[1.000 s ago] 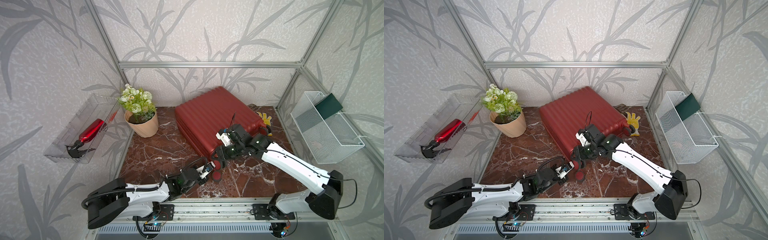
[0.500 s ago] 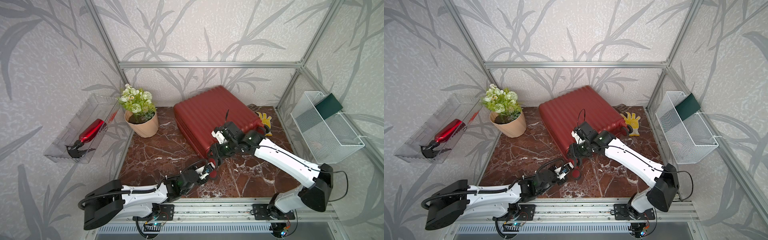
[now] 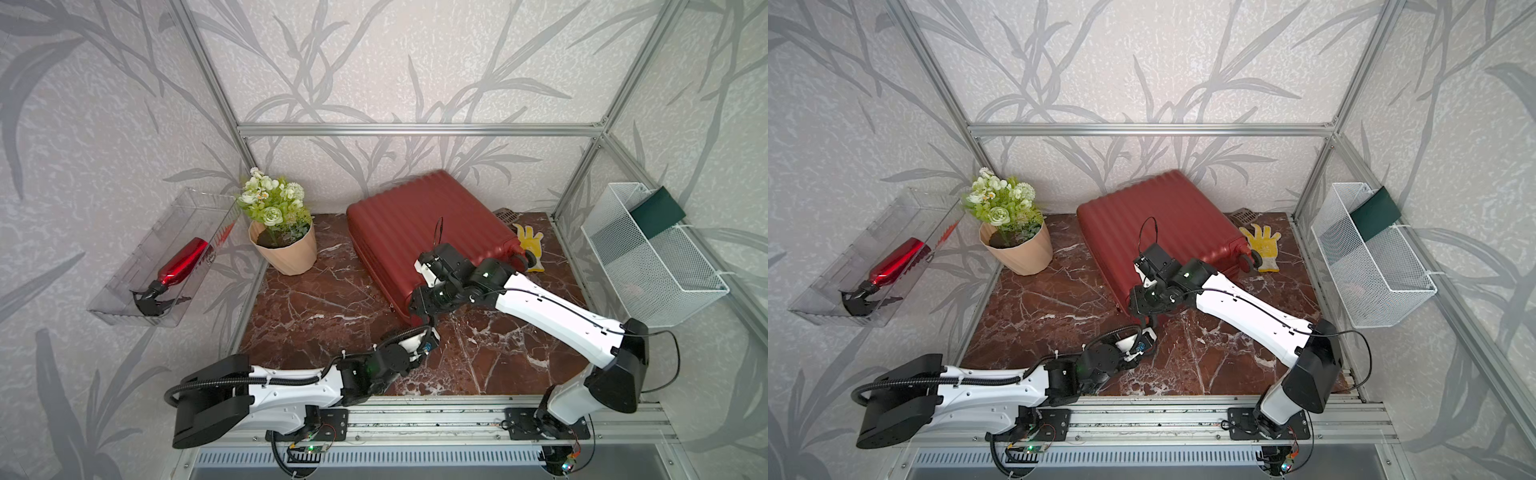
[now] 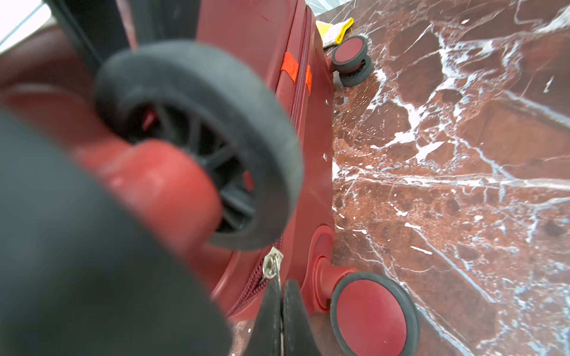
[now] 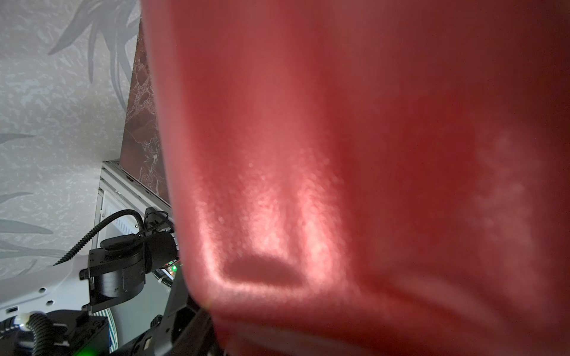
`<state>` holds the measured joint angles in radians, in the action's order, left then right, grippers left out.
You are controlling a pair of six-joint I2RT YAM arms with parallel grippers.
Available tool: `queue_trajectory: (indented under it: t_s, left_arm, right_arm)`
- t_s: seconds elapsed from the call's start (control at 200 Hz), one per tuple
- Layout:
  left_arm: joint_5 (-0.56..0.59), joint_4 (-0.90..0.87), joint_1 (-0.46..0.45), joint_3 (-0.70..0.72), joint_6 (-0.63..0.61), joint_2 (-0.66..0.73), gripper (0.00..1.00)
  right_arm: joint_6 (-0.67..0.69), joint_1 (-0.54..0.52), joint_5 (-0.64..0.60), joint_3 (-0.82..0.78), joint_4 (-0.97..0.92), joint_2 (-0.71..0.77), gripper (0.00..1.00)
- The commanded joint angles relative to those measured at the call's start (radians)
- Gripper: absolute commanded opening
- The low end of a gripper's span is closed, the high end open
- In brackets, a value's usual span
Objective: Open the suitcase zippers
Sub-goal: Unzip the zipper on the suitcase, then adjust the suitcase at the center of the board.
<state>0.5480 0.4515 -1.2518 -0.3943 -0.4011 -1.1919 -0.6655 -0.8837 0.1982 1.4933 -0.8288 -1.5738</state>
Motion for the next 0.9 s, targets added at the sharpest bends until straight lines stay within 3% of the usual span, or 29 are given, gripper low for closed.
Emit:
queue_trajectory:
  t_s: [0.0,0.415,0.56,0.69,0.895]
  left_arm:
    - [-0.128,0.057,-0.061,-0.063,-0.056,-0.041,0.00]
    - [-0.045,0.078,-0.069,-0.181,-0.061,-0.217,0.00]
    - [-0.038,0.058,-0.070,-0.177,0.016,-0.172,0.00]
    - [-0.084,-0.115,-0.076,-0.210,0.136,-0.036,0.00]
    - [-0.086,-0.614,-0.071,-0.460,0.442,0.167,0.00]
  right_arm:
    - [-0.058,-0.006,-0.016,0.034,0.202,-0.054,0.52]
    - [-0.039,-0.037,-0.007,0.130,0.178,-0.124,0.53]
    - [0.070,-0.028,-0.180,0.138,0.116,-0.048,0.56]
    - [0.106,0.068,-0.243,0.085,0.101,0.089,0.60]
    - [0.187,0.209,-0.302,-0.033,0.089,0.280,0.67]
